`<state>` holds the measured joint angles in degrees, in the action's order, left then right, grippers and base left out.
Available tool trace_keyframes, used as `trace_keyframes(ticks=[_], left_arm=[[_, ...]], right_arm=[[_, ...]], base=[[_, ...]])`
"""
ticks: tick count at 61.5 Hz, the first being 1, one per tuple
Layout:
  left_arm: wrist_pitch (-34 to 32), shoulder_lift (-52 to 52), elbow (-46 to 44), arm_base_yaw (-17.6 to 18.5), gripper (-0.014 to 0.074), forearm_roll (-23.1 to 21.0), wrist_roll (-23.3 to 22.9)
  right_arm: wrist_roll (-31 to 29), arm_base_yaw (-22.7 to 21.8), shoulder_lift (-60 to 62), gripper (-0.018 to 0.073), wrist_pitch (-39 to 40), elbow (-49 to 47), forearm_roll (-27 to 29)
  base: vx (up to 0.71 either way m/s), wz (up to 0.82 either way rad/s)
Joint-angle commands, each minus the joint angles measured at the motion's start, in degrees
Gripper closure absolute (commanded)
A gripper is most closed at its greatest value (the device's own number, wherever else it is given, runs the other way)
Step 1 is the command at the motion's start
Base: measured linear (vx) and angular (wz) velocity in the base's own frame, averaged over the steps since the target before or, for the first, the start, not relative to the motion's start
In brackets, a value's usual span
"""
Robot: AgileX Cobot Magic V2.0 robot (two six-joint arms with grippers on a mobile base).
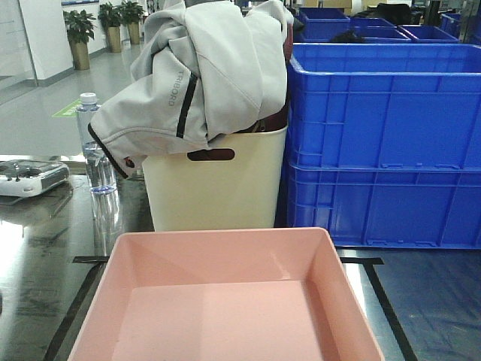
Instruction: Grab pink bin and stack on right shelf
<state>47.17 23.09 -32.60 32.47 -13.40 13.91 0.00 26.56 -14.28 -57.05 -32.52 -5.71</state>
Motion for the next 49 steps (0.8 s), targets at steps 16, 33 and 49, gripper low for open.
trace_keyframes(ticks=[16, 33, 49], left_arm=[[-4.7, 0.5, -1.4, 0.0, 0.0507, -1.3, -0.2], [-4.8, -0.6, -1.2, -0.3, 0.0521, -1.1, -0.2], [-16.7, -12.0, 8.4, -16.3, 0.0521, 3.9, 0.1]], right_arm=[[-0.4, -0.3, -0.8, 0.0574, 4.3, -1.4, -0.1], [-0.4, -0.4, -0.8, 0.0573, 4.3, -1.4, -0.1], [-0.4, -0.4, -0.8, 0.0571, 4.3, -1.4, 0.1]], base=[[0.0, 0.0], [0.0, 0.0], [0.0, 0.0]])
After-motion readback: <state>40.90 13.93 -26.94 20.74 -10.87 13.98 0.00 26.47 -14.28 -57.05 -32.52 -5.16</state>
